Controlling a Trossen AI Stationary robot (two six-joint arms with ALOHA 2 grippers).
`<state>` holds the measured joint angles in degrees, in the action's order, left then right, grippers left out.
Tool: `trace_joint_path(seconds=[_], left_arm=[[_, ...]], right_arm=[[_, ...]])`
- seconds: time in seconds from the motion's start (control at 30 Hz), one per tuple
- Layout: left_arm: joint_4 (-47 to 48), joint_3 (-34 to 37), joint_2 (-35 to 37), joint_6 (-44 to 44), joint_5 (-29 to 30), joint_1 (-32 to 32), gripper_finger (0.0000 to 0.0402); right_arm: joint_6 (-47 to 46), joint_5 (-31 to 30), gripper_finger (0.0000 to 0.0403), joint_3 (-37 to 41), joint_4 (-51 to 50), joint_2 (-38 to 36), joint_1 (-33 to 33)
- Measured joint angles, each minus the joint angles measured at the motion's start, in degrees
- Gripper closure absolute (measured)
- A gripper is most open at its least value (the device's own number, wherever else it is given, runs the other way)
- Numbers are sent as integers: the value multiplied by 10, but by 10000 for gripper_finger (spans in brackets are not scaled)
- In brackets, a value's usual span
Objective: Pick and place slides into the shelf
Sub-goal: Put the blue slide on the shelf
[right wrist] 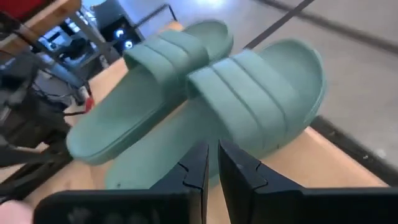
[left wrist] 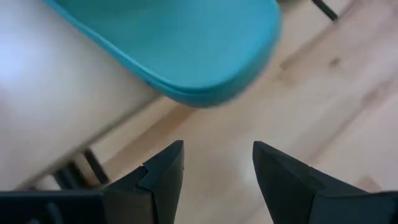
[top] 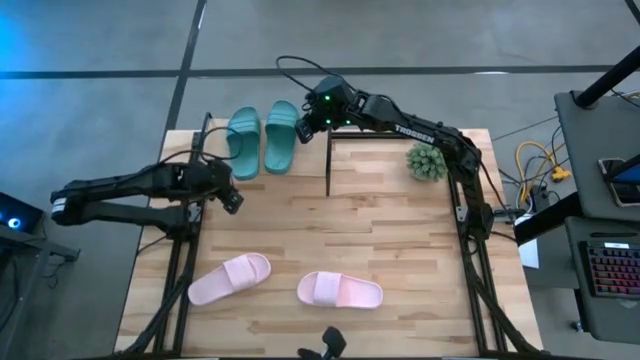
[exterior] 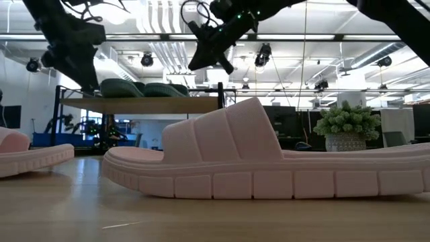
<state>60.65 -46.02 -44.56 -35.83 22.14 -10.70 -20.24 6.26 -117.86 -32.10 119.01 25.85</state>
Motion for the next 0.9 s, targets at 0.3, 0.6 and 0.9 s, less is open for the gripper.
trace_joint_path(seconds=[0.3,0.6,0.9], left_arm=[[13,-1,42,-42,54,0,224],[29,-5,59,-120,210,-2,224],[28,-5,55,-222,246,-38,224]], right_arm=[[-9,-12,374,-10,47,39,3],[-7,-69,374,-19,70,49,6],[-6,-69,374,-16,58,49,6]])
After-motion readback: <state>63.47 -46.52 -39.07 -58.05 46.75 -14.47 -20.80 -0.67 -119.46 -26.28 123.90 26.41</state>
